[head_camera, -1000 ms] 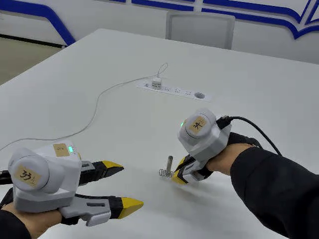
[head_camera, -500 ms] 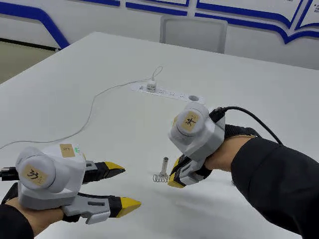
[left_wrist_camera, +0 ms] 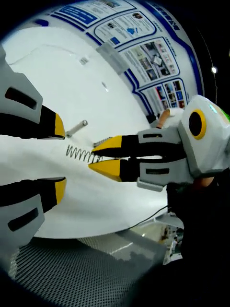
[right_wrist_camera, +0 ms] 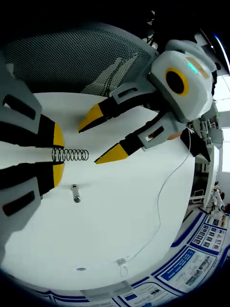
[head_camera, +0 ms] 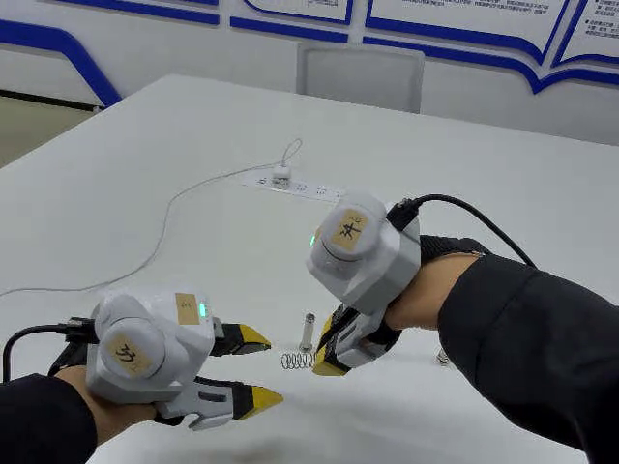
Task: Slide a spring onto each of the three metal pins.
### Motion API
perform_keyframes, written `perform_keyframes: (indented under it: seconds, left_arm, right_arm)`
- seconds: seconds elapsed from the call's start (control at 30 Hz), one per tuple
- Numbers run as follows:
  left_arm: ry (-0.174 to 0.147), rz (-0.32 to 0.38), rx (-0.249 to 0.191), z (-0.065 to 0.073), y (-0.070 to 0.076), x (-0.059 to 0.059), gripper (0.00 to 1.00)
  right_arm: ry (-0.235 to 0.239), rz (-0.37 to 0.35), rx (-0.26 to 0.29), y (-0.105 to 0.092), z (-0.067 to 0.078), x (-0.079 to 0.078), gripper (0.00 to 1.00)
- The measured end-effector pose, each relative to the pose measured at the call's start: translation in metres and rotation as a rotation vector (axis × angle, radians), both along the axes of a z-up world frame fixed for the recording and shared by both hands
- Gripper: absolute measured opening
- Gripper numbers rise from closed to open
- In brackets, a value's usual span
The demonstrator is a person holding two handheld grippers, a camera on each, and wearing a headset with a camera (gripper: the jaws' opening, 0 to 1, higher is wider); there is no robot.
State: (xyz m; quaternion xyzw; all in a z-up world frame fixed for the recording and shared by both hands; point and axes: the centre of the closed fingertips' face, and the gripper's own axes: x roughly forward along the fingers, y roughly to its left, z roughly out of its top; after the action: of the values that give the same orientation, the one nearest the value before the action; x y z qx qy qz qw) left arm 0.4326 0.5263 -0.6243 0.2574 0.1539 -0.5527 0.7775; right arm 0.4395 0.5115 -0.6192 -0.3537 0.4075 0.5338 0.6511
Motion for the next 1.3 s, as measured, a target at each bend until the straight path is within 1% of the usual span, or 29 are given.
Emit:
perform_keyframes:
  seconds: [0.13, 0.3, 0.43, 0.53, 0.63, 0.67, 0.7, 0.73, 0.77, 0.8, 0.9, 0.93, 1.1, 1.17, 1.3]
  left_arm:
    - [-0.023, -0.023, 0.006, -0.001, -0.005, -0.002, 0.26]
    - [-0.038, -0.027, -0.001, 0.001, -0.006, -0.001, 0.20]
    - [-0.039, -0.019, -0.009, 0.002, -0.006, 0.000, 0.14]
    - [-0.029, -0.010, -0.024, 0.004, -0.008, 0.000, 0.12]
    - [-0.010, 0.010, -0.035, 0.003, -0.007, 0.002, 0.12]
    - [0.007, 0.021, -0.043, 0.002, -0.007, 0.002, 0.12]
    - [0.034, 0.035, -0.052, 0.001, -0.007, 0.002, 0.11]
    - [0.047, 0.043, -0.058, 0.001, -0.007, 0.003, 0.11]
    - [0.074, 0.050, -0.072, 0.001, -0.008, 0.001, 0.11]
    - [0.090, 0.055, -0.084, 0.002, -0.009, 0.001, 0.11]
    - [0.111, 0.053, -0.107, 0.004, -0.011, -0.002, 0.11]
    - [0.131, 0.056, -0.125, 0.005, -0.012, -0.003, 0.11]
    - [0.158, 0.066, -0.153, 0.008, -0.011, -0.003, 0.11]
    - [0.163, 0.070, -0.160, 0.009, -0.011, -0.003, 0.11]
    - [0.178, 0.080, -0.191, 0.011, -0.010, -0.001, 0.10]
  right_arm:
    - [0.010, 0.008, 0.001, 0.003, 0.001, -0.003, 0.12]
    - [0.016, 0.020, -0.007, 0.005, 0.004, -0.008, 0.12]
    - [0.022, 0.021, 0.002, 0.009, 0.007, -0.010, 0.12]
    - [0.025, 0.017, 0.012, 0.010, 0.009, -0.011, 0.12]
    - [0.018, 0.010, 0.030, 0.012, 0.011, -0.009, 0.12]
    - [0.018, 0.008, 0.036, 0.013, 0.012, -0.009, 0.12]
    - [0.014, 0.005, 0.054, 0.015, 0.014, -0.008, 0.12]
    - [0.013, 0.002, 0.065, 0.017, 0.016, -0.008, 0.12]
    - [0.015, -0.002, 0.081, 0.019, 0.018, -0.007, 0.12]
    - [0.017, -0.004, 0.089, 0.020, 0.019, -0.008, 0.12]
    - [0.015, -0.007, 0.119, 0.025, 0.024, -0.007, 0.12]
    - [0.015, -0.010, 0.127, 0.026, 0.026, -0.006, 0.12]
    - [0.007, -0.008, 0.144, 0.029, 0.028, -0.006, 0.12]
    - [0.000, 0.001, 0.148, 0.030, 0.029, -0.006, 0.12]
    - [-0.020, 0.020, 0.155, 0.030, 0.030, -0.005, 0.13]
